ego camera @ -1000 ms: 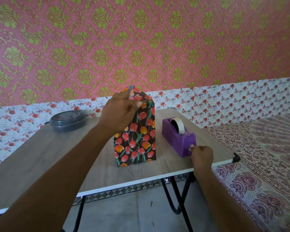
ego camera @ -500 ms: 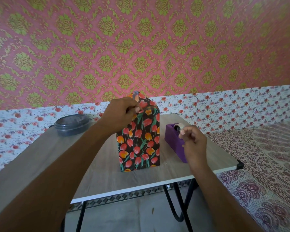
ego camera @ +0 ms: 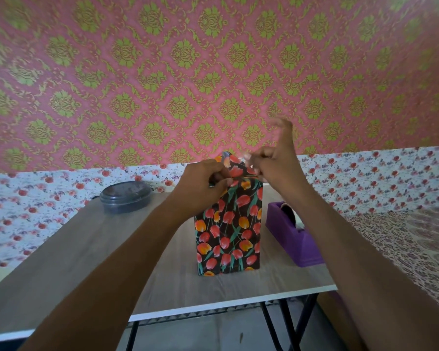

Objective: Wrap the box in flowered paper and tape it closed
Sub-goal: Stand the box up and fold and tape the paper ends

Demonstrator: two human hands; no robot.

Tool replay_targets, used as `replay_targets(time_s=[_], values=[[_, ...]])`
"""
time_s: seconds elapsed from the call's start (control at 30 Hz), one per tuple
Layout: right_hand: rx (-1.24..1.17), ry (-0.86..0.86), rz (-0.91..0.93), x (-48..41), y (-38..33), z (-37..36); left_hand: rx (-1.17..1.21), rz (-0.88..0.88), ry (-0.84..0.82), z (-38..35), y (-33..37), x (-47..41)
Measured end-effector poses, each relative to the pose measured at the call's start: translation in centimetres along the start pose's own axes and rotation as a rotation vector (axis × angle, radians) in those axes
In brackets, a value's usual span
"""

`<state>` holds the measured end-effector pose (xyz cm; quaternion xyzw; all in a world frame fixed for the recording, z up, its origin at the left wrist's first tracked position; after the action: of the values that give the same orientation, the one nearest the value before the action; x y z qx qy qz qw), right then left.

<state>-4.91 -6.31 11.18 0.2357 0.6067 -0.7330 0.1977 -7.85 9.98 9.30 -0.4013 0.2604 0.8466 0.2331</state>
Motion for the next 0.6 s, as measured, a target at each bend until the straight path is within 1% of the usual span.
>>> replay_targets(time_s=[0.13,0.2,0.37,0.47,0.53,0.6], values=[[0.15,-0.095,-0.25,-2.1,2.1,-2.8,0.045,0.017,0.014,0.4,-0.2,0.2],[0.204,-0.127,-0.328,-2.1,2.7,-3.3,0.099,0.027,0.016,0.6,-0.1,0.3],[0.281,-0.169,-0.401,-2.3,2.7,-3.4,0.133,0.05,0.025,0.4,-0.4,0.3],[0.426,-0.283,-0.484,-2.2,2.8,-4.0,0.13,0.052,0.024,0.3,-0.5,0.4],[0.515,-0.315,-0.488,-2.7,2.5,-4.2,0.127,0.049,0.016,0.3,-0.5,0.4],[0.549,-0.369,-0.493,-3.2,2.5,-5.0,0.13,0.056,0.005,0.2,-0.6,0.5]])
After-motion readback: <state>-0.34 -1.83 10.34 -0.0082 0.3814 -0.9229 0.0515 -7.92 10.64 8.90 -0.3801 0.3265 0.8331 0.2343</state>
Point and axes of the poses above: each hand's wrist, its own x-axis away from the middle knuckle, its own z-axis out of the back of the hand, y = z × x, the point moved 9 cm from there along -x, towards the middle knuckle, and after that the axes turned 6 degrees about y, right-handed, at the moved point
